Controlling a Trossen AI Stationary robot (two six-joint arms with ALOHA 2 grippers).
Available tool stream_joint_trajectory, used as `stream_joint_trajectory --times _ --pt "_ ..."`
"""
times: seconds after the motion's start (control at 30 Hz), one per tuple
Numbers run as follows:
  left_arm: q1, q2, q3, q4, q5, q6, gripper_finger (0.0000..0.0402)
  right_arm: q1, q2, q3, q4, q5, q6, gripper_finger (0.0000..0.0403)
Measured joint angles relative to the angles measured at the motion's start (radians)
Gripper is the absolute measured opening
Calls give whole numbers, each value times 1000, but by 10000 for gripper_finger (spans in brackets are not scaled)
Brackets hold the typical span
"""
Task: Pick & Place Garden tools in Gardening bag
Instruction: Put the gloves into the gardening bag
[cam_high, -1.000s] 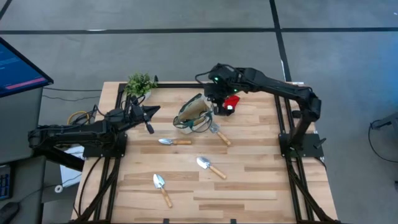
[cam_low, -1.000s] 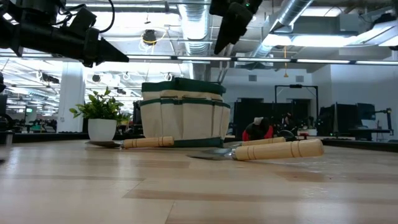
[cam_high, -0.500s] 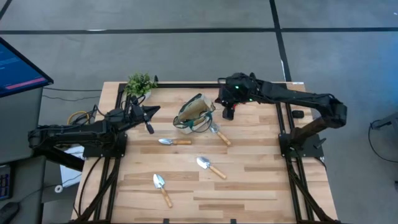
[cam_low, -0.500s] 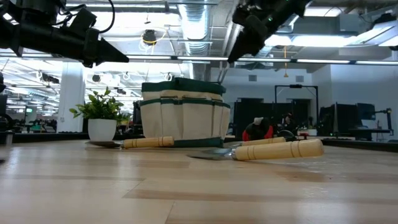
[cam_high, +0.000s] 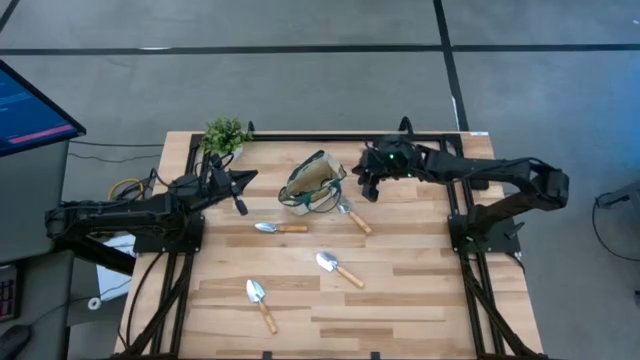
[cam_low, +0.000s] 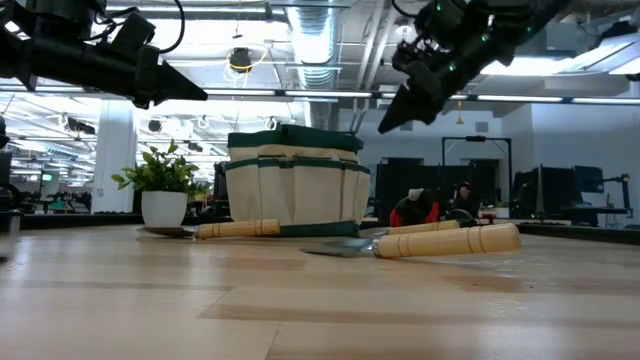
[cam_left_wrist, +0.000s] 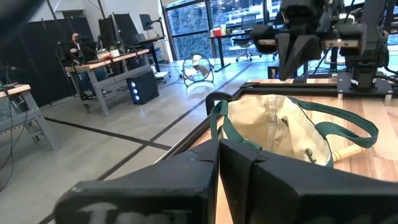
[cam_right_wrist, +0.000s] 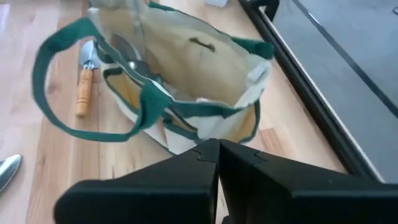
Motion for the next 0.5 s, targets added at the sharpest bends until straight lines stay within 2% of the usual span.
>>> stream_joint_trajectory --times 0.33,0.5 --pt "0 0 0 0 0 0 2 0 -39 -123 43 121 117 1" --pt "0 0 0 0 0 0 2 -3 -108 -149 -39 212 277 1"
